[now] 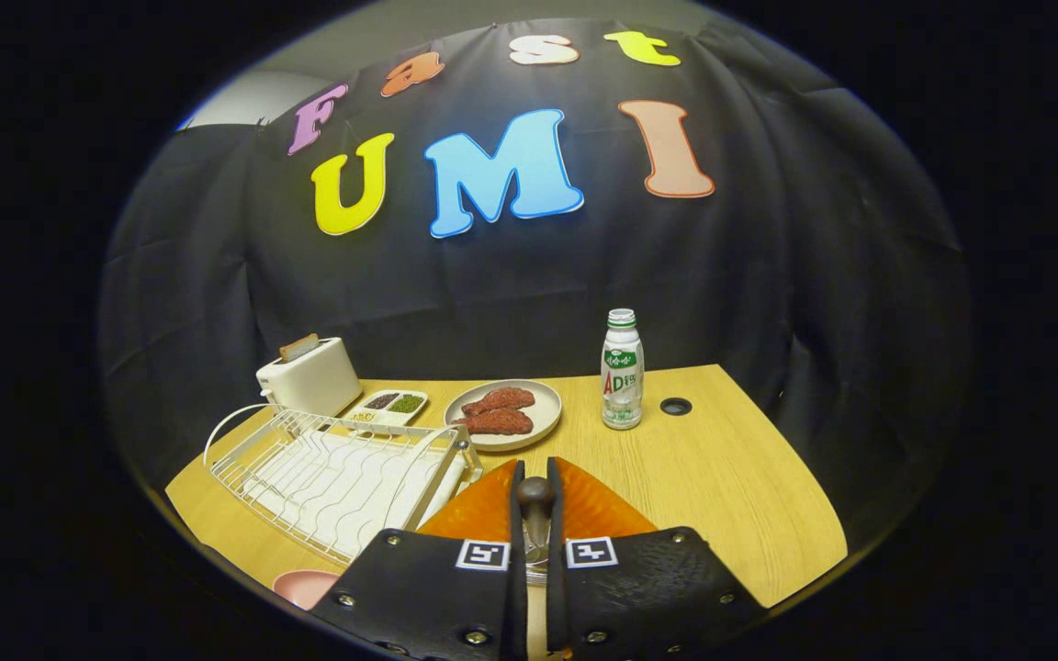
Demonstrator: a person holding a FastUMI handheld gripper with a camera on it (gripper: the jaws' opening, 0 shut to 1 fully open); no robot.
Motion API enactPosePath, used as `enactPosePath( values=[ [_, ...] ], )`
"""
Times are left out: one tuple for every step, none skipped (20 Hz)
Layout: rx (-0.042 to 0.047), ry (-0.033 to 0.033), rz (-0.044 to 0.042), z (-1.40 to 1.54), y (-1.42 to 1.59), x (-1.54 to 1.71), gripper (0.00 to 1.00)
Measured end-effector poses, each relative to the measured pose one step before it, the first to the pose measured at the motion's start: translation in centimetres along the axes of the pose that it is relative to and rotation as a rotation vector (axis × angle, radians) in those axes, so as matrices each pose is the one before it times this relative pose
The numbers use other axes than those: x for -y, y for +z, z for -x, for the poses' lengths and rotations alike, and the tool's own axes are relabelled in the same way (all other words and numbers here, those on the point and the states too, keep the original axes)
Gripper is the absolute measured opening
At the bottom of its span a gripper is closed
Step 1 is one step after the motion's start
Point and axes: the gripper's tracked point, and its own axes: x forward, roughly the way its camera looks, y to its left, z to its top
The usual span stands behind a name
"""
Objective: Take the plate from the dish rack, then take the spoon from the basket and place it into the plate.
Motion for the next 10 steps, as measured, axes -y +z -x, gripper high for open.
enactPosePath(
  values=[
    [0.01648, -0.00241, 0.01434, 0.164, 1.065, -0.174, 0.08],
    [0.01744, -0.00277, 0.01656, 0.207, 1.214, -0.193, 0.08],
    [0.02014, -0.00165, 0.01183, 0.354, 1.084, -0.225, 0.08],
    [0.01742, 0.00862, 0.00763, 0.488, 1.105, -0.485, 0.08],
    [0.01456, 0.00886, 0.00144, 0.571, 0.888, -0.565, 0.08],
    [0.00816, 0.00527, 0.00122, 0.552, 0.779, -0.447, 0.08],
    [0.00775, 0.00265, 0.00034, 0.726, 0.639, -0.415, 0.08],
    [0.01058, 0.00056, -0.0035, 0.749, 0.729, -0.437, 0.08],
    [0.00788, 0.00126, -0.00147, 0.648, 0.494, -0.436, 0.08],
    [0.00598, -0.00356, -0.00383, 0.731, 0.403, -0.428, 0.08]
  ],
)
